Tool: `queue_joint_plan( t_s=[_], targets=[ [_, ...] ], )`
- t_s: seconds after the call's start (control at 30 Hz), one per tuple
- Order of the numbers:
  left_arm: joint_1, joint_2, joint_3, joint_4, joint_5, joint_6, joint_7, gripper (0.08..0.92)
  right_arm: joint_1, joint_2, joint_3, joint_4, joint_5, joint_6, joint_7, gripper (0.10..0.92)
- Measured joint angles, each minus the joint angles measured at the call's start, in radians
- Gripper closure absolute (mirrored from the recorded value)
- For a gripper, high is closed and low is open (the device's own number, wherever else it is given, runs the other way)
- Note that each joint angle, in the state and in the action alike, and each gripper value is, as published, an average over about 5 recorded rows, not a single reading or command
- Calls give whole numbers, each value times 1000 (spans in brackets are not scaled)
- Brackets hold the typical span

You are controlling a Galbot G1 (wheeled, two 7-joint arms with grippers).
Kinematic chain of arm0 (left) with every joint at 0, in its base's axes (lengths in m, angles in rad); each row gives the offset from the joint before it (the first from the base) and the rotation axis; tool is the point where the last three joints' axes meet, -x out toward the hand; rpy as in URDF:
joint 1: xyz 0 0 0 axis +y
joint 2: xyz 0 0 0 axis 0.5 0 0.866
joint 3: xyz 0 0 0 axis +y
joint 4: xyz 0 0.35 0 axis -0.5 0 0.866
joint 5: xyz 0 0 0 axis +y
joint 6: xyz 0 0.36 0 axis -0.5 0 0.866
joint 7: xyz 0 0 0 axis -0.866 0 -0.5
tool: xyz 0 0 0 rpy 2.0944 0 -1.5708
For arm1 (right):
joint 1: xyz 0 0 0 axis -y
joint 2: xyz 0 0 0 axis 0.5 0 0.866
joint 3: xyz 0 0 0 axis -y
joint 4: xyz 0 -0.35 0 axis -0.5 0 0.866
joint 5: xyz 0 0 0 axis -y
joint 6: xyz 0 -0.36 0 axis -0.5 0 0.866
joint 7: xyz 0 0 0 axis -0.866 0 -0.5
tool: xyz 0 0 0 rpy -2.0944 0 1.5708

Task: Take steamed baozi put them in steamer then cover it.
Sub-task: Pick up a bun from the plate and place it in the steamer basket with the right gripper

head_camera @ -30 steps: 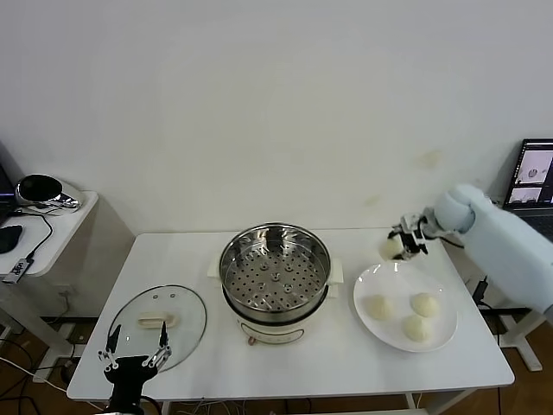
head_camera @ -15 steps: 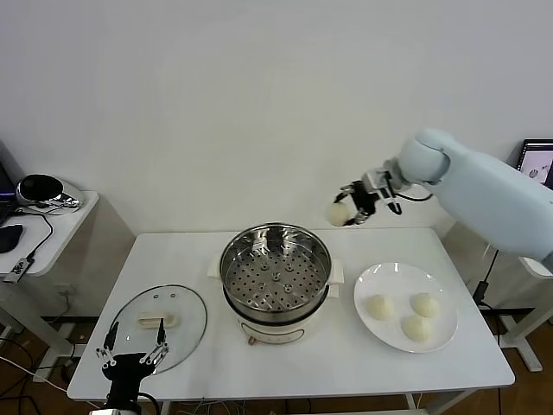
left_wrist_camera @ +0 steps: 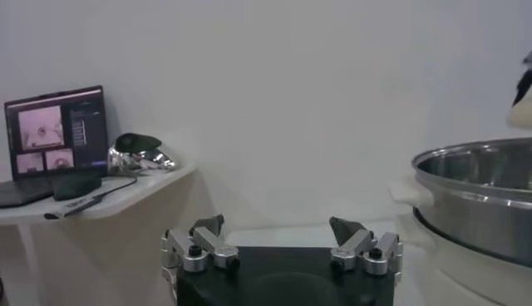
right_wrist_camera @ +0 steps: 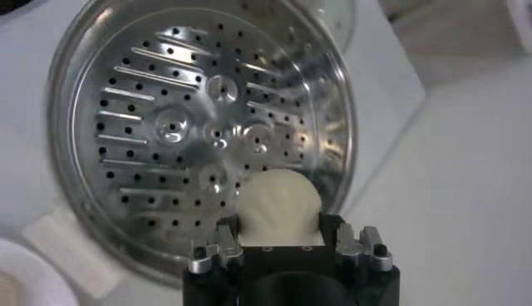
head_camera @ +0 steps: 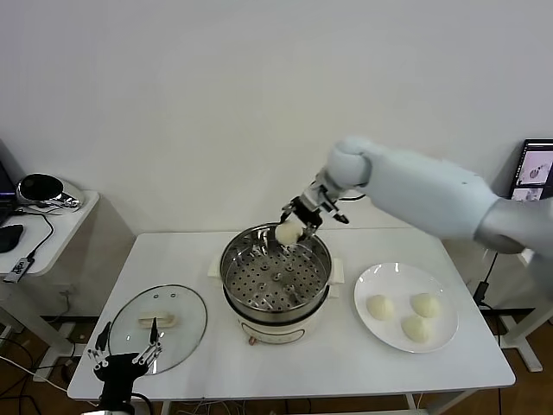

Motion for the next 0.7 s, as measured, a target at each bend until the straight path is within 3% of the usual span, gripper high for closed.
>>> queue_joint_plan(
  t_s=[0.53,0.7],
  targets=[
    [3,-3,-3,-19,-3,0,0,177,-63,127,-25,-135,-233,178,92,420],
    [1,-3,-3,-21,-6,-1,0,177,-80,147,-18,-171,-300,217,119,352]
  ],
)
